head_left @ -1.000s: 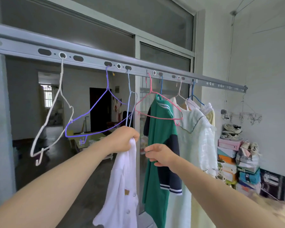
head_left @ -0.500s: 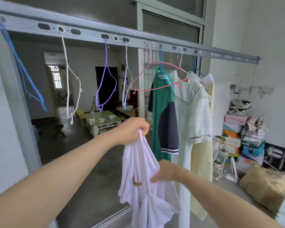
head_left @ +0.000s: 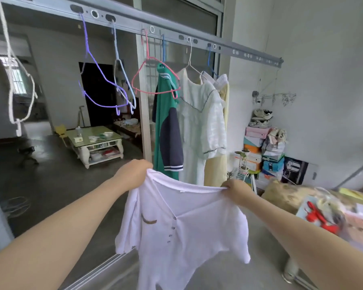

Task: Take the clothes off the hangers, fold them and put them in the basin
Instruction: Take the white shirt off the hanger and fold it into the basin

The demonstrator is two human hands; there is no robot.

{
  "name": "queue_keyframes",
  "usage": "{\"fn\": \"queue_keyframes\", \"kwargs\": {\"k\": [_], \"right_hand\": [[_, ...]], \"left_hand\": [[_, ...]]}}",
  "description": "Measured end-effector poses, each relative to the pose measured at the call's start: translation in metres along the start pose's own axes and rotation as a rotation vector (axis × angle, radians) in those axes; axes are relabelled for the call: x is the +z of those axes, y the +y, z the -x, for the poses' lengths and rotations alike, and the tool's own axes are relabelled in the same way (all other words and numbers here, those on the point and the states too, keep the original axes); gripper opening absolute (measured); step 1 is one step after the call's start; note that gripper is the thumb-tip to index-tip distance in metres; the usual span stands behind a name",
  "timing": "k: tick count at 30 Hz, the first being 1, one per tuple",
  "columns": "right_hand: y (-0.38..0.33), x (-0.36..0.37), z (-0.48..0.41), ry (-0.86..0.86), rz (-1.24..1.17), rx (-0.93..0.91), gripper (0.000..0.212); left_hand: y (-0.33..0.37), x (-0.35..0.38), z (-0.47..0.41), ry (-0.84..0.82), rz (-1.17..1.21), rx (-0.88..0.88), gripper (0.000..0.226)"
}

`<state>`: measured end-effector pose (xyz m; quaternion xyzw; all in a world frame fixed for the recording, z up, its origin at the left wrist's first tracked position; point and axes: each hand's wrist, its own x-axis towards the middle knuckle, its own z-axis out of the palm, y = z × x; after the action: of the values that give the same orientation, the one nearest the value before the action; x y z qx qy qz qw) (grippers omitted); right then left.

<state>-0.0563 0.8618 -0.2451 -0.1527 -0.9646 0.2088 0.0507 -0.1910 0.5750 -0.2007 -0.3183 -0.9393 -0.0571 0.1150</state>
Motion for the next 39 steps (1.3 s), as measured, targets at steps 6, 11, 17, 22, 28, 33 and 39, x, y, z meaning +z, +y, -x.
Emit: {"fn": "queue_keyframes", "kwargs": {"k": [6,11,17,22,28,33,39], "right_hand": [[0.02,-0.013,0.021,0.064,-0.39,0.059,0.027],[0.044,-0.033,0.042,0.059,-0.385,0.099,0.041],[0.054,-0.045,0.072,-0.209,-0.3,0.137,0.041],[0.069,-0.042,0.075,-0.153,-0.167,0.234,0.054],[0.081,-0.058,0.074,0.109,0.001,0.332,0.01],[0.101,-0.054,0.08,0.126,0.053,0.511,0.017],[0.108,-0.049,0.093,0.061,-0.062,0.725,0.032]], "left_hand": [[0.045,0.035,-0.013,0.055,0.411,-0.082,0.038],[0.056,0.059,-0.01,0.023,0.453,-0.128,0.023],[0.066,0.078,-0.014,-0.111,0.203,-0.016,0.021],[0.092,0.091,-0.031,0.025,0.308,-0.134,0.013],[0.113,0.117,-0.069,0.009,0.854,-0.284,0.02],[0.121,0.115,-0.082,-0.142,0.661,0.158,0.024],[0.132,0.12,-0.095,-0.217,0.421,0.361,0.045]]}}
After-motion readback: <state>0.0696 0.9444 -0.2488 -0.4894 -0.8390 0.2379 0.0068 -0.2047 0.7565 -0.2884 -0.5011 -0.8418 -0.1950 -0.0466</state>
